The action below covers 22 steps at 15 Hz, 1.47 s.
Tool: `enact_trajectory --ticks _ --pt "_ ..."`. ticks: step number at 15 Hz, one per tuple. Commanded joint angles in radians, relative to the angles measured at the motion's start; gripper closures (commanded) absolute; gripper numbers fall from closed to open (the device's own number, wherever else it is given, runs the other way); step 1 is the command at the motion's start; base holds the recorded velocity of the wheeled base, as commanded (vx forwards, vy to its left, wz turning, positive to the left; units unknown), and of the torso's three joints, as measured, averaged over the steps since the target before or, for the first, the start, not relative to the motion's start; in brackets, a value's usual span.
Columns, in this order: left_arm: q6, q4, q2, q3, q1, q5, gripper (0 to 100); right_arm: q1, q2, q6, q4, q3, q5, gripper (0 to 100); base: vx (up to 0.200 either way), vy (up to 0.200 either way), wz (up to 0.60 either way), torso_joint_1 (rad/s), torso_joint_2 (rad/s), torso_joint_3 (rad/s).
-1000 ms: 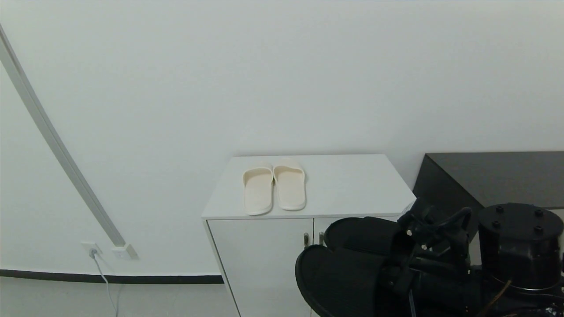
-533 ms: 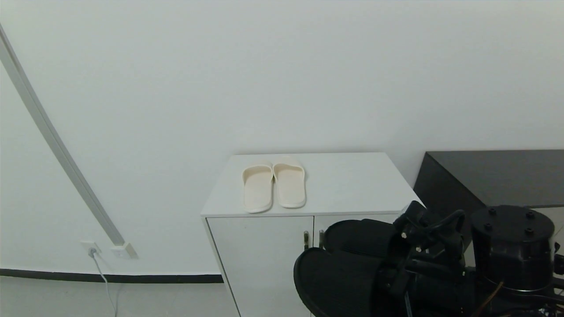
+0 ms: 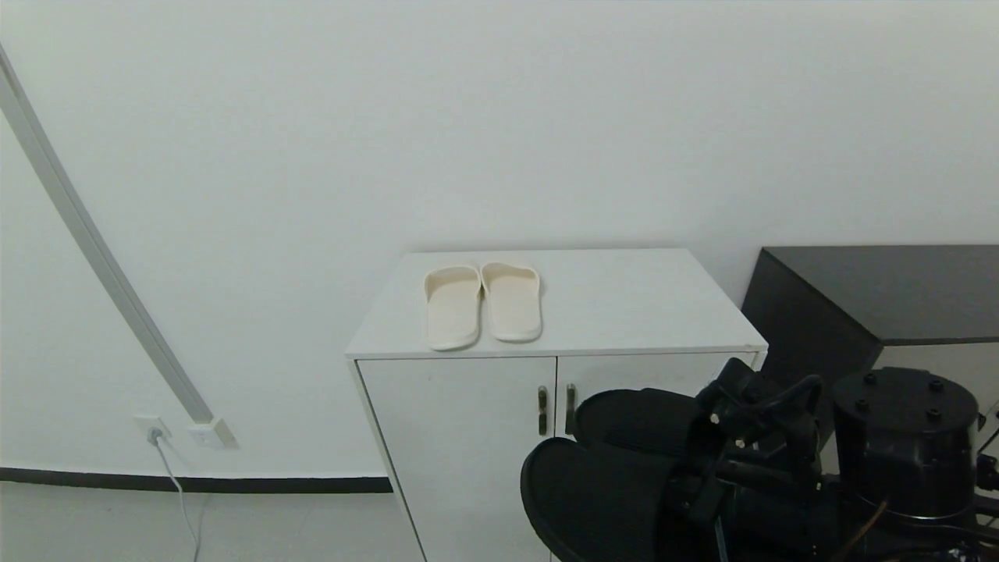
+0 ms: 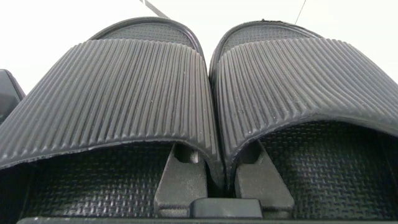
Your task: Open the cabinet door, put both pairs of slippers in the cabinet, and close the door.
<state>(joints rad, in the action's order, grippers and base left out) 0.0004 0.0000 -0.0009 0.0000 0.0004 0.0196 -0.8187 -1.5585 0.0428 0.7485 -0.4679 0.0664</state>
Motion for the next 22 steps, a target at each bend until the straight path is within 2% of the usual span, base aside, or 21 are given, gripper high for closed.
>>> enact_trajectory --ticks 1,13,22 --pt "0.001 0.000 0.001 0.000 0.001 0.000 0 0.000 -0.005 -0.001 0.003 0.008 0.000 100 0.000 0.000 0.00 -0.232 0.52 0.305" --pt "0.001 0.000 0.001 0.000 0.001 0.000 0 0.000 -0.002 -0.001 0.005 0.020 -0.002 100 0.000 0.000 0.00 -0.207 0.53 0.319" --pt "0.004 0.000 0.001 0.000 0.001 0.002 0 0.007 -0.021 -0.001 0.023 0.029 -0.002 100 0.000 0.000 0.00 -0.137 0.47 0.333"
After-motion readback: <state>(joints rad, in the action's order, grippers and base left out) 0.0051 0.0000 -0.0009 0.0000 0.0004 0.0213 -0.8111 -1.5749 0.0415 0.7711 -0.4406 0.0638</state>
